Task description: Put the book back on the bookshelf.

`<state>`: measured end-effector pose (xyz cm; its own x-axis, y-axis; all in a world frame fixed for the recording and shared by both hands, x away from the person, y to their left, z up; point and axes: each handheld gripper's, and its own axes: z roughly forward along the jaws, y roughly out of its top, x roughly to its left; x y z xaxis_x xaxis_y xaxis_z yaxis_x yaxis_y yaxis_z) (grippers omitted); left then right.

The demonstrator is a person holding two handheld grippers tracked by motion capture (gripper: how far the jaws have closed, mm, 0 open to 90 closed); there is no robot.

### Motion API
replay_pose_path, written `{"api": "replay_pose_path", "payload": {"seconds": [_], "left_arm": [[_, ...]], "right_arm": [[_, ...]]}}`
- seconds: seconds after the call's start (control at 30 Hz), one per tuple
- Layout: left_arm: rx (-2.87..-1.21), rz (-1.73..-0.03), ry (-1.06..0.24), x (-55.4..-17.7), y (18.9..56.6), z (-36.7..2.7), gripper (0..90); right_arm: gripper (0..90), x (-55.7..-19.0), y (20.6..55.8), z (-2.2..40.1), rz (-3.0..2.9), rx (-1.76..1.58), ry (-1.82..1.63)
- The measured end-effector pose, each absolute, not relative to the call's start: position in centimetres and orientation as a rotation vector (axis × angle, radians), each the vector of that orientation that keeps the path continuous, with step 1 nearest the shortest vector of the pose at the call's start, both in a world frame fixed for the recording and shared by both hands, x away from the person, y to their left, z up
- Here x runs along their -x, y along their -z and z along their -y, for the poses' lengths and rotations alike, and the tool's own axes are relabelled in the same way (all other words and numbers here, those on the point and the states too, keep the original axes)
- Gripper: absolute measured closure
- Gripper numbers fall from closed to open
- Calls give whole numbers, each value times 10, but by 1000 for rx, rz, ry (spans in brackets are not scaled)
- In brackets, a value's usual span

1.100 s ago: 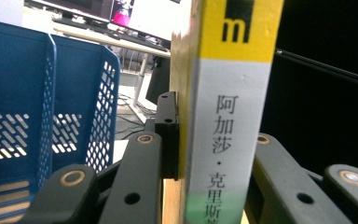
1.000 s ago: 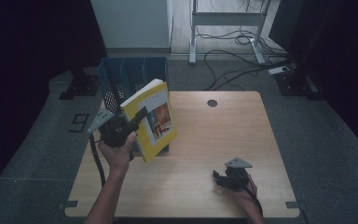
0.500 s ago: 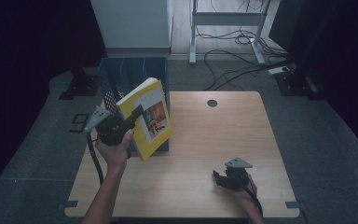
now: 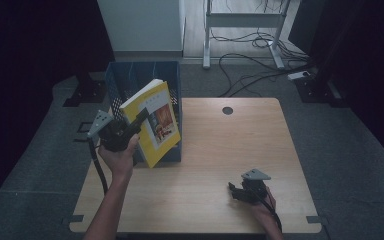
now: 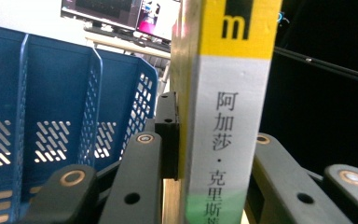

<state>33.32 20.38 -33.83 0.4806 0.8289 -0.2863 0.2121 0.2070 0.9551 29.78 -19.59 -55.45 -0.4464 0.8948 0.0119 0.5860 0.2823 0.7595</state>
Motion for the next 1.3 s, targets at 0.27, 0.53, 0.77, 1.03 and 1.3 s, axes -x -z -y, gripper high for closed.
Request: {"api": "replay_pose_path", "payload": {"seconds": [0.27,0.53,0.77,1.03,1.3], "left_arm": [[-1316,-1045,-562,-341,341,-204,754],[-1303,-1062,-563,-349,344,-204,754],[-1312,-1076,-568,-355,347,-201,754],[-1332,-1092,-591,-360,350,-200,754],[-1352,-1109,-601,-368,357,-198,754]], "right_arm": [[273,-298,555,196,-2137,-1334,-993],[273,-298,554,196,-2137,-1335,-993],[273,-298,554,196,-2136,-1335,-993],[273,-298,554,196,-2136,-1335,-993],[273,-298,555,196,-2136,-1335,-992]]}}
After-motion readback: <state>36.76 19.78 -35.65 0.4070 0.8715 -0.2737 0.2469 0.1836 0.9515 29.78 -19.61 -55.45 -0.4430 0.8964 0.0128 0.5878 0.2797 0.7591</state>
